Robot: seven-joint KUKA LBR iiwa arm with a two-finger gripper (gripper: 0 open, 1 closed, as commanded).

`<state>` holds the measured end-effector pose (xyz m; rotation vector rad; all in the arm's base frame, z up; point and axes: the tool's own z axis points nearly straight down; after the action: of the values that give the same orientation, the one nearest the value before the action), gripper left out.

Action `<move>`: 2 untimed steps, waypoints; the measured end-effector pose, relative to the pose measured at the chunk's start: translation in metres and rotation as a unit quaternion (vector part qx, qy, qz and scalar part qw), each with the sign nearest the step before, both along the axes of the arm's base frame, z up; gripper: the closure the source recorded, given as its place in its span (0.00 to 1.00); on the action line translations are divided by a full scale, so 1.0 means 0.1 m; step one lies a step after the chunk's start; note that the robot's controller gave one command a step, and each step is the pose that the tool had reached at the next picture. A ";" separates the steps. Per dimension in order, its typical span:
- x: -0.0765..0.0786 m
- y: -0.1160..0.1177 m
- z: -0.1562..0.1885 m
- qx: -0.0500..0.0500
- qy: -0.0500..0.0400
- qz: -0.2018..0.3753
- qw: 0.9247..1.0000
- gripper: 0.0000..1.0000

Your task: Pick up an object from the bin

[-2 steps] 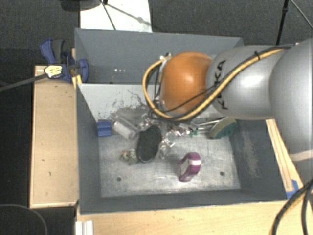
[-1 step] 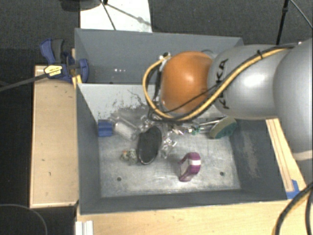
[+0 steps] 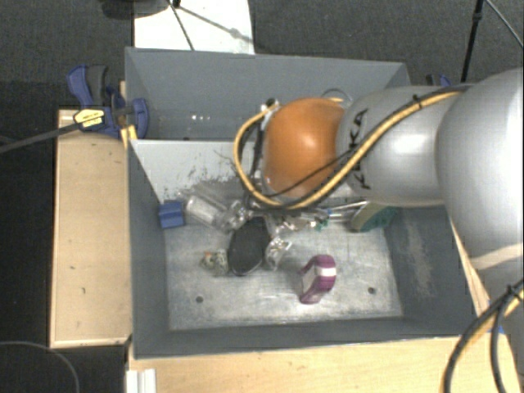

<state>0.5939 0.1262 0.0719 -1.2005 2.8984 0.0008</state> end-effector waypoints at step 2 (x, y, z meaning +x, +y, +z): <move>0.01 0.00 0.02 0.000 0.000 -0.005 1.000 1.00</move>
Offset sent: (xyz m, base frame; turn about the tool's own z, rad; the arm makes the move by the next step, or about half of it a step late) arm 0.0000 0.0000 0.0000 0.0000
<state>0.5952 0.1265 0.0740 -1.1860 2.9052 0.0013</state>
